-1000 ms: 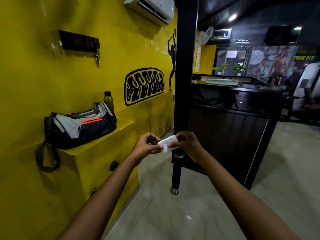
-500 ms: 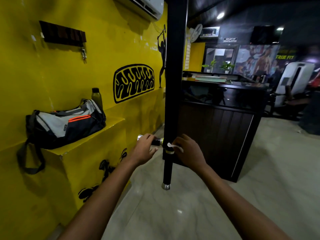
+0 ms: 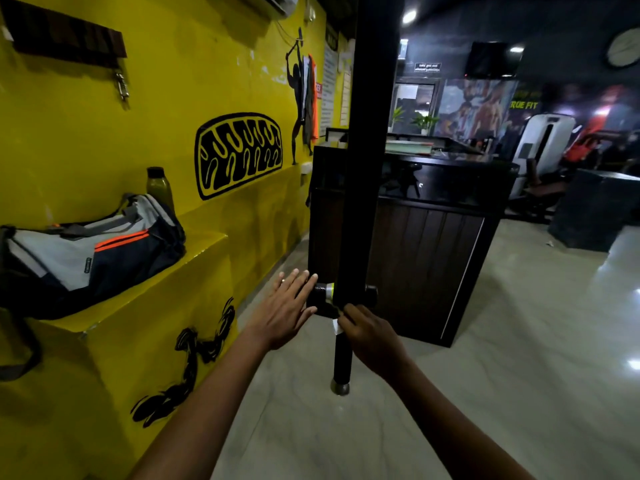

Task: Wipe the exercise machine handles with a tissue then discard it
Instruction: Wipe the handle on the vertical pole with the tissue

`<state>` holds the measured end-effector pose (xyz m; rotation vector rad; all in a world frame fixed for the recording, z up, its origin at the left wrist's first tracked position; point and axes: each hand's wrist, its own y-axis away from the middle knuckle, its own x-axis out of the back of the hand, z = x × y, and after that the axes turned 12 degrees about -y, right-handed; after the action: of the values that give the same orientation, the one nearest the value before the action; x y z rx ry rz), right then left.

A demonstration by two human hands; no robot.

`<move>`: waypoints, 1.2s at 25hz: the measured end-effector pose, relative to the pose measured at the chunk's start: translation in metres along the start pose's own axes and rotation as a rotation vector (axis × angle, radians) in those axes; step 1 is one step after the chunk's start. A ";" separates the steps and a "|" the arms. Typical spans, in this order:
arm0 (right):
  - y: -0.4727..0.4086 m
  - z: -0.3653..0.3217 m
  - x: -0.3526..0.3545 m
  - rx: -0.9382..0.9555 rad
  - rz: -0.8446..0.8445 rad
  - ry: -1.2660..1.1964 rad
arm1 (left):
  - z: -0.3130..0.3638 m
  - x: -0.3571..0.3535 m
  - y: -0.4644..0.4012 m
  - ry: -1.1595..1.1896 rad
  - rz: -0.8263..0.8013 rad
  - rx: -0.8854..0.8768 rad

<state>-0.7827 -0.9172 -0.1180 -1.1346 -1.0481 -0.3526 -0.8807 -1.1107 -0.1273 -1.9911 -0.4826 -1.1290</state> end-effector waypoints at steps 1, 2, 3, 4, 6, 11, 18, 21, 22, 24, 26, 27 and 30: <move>0.000 -0.001 -0.002 -0.009 0.005 0.014 | -0.002 -0.002 -0.002 -0.004 0.010 -0.005; 0.001 -0.002 -0.007 -0.020 0.012 0.029 | -0.003 -0.004 -0.003 -0.011 0.019 -0.011; 0.001 -0.003 -0.012 -0.031 0.015 0.036 | -0.005 -0.006 -0.003 -0.027 0.032 -0.018; 0.002 -0.003 -0.017 -0.032 0.017 0.033 | -0.006 -0.008 -0.004 -0.038 0.036 -0.022; 0.007 -0.002 -0.027 -0.021 -0.015 0.000 | -0.004 -0.010 -0.001 -0.034 0.039 -0.011; 0.007 0.008 -0.022 -0.012 -0.021 0.013 | 0.004 -0.010 0.002 -0.058 0.052 0.041; 0.017 0.003 -0.034 -0.021 -0.078 -0.019 | 0.009 -0.011 0.001 -0.044 0.025 0.066; 0.007 0.008 -0.024 -0.059 0.015 -0.030 | 0.009 -0.013 0.002 -0.056 0.014 0.065; 0.005 0.007 -0.025 -0.067 0.019 -0.032 | 0.010 -0.014 0.002 -0.065 0.019 0.070; 0.008 0.002 -0.030 -0.056 -0.018 -0.050 | 0.010 -0.016 0.003 -0.067 0.033 0.070; 0.013 -0.003 -0.033 -0.036 -0.029 -0.064 | 0.009 -0.016 0.004 -0.072 0.047 0.052; 0.013 -0.003 -0.030 -0.033 -0.008 -0.065 | 0.008 -0.016 0.004 -0.073 0.055 0.043; 0.001 0.000 -0.016 -0.029 0.080 0.015 | 0.009 -0.016 0.005 -0.068 0.054 0.039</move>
<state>-0.7903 -0.9211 -0.1318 -1.1944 -0.9849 -0.3134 -0.8814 -1.1062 -0.1453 -2.0020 -0.4799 -1.0142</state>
